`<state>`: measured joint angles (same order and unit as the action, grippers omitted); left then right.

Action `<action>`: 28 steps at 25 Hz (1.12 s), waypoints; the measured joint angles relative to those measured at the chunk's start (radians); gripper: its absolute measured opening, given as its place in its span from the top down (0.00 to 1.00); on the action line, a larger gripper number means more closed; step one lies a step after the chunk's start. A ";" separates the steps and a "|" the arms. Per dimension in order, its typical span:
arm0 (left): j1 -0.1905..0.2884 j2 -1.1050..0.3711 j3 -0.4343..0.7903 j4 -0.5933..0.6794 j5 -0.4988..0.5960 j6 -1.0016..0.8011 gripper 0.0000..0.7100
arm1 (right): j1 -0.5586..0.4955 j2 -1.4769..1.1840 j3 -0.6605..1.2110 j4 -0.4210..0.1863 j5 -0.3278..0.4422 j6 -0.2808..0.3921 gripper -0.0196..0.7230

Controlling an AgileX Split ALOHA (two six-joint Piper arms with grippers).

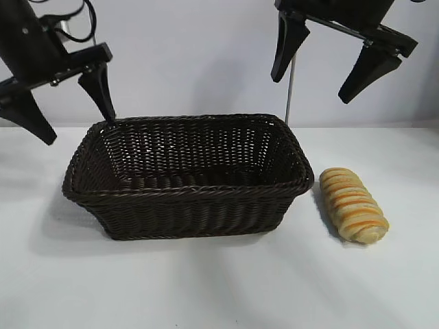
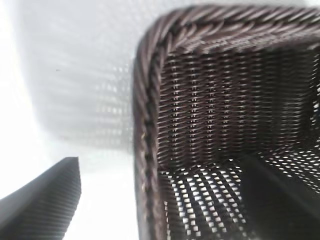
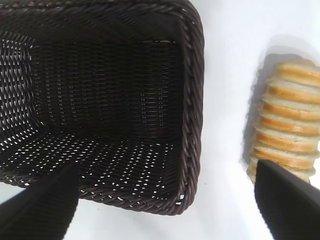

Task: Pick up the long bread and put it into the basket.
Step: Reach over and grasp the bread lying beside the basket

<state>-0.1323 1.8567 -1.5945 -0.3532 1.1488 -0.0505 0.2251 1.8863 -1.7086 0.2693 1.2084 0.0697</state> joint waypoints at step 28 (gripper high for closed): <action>-0.001 -0.026 0.071 -0.062 -0.008 -0.051 0.12 | 0.000 0.000 0.000 0.000 0.004 0.000 0.05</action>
<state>-0.1333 1.8303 -1.5235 -0.4152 1.1406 -0.1017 0.2251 1.8863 -1.7086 0.2693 1.2124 0.0697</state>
